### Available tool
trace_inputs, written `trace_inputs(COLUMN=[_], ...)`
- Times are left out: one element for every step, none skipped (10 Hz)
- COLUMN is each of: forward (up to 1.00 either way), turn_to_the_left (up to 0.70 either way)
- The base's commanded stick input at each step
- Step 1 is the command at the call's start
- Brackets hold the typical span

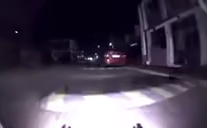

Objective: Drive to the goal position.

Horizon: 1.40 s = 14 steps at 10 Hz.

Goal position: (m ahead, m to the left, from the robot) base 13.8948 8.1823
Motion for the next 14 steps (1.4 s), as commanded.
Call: trace_inputs(forward=[0.60,0.60,0.60,0.60,0.60,0.60,0.60,0.60,0.60,0.60,0.60,0.60,0.60,0.60], turn_to_the_left=[0.00,0.00,0.00,0.00,0.00,0.00,0.00,0.00,0.00,0.00,0.00,0.00,0.00,0.00])
